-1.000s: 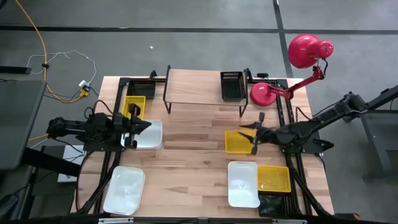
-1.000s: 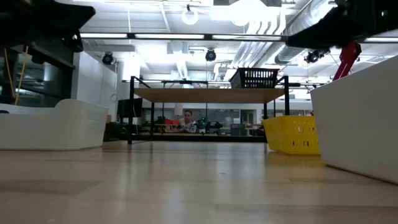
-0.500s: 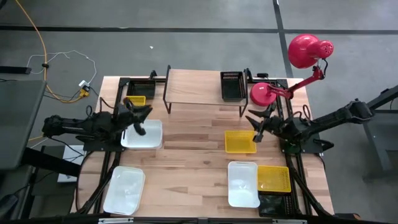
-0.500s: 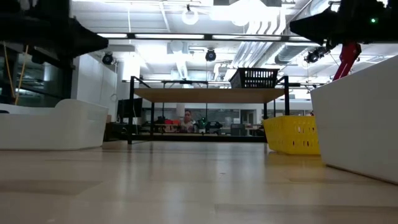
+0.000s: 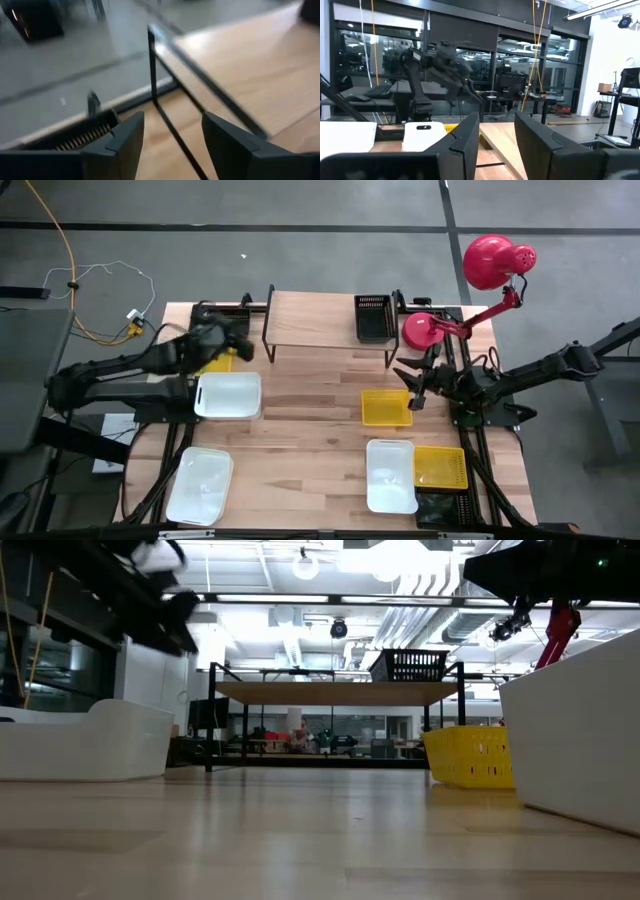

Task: Stack baskets on shelf by color
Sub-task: Stack the top black bin on the other black bin on the shelf

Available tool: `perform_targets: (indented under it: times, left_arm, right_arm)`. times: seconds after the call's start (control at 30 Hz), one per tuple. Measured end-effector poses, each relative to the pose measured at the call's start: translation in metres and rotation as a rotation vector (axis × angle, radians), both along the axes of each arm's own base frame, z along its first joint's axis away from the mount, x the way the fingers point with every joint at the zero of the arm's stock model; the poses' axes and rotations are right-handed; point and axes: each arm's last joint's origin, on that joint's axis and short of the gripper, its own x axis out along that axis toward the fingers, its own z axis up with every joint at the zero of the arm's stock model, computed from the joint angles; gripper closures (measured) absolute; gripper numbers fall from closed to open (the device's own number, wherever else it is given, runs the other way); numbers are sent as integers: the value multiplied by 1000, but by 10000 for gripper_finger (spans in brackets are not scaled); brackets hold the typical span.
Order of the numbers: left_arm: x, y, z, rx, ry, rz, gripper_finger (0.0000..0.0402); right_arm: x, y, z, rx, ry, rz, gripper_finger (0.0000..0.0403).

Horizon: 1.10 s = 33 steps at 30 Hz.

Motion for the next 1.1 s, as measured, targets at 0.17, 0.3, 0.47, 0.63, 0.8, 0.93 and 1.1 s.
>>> perform_targets:
  times: [0.17,0.3,0.47,0.63,0.8,0.93,1.1]
  left_arm:
    - [3,40,-17,-158,33,107,211]
    - [-5,61,-30,-235,44,198,211]
    - [-15,74,-37,-261,60,285,211]
    - [-11,78,-45,-288,60,303,211]
    - [-7,84,-60,-341,105,326,211]
    - [-4,88,-74,-389,157,330,211]
    - [0,92,-84,-415,158,329,211]
  right_arm:
    - [1,0,-2,33,14,12,289]
    - [1,0,-4,57,24,22,289]
    - [1,1,-4,54,25,31,289]
    - [2,1,-5,66,25,40,289]
    - [2,1,-5,68,24,40,289]
    - [2,1,-5,72,23,42,289]
    - [2,1,-5,70,22,53,289]
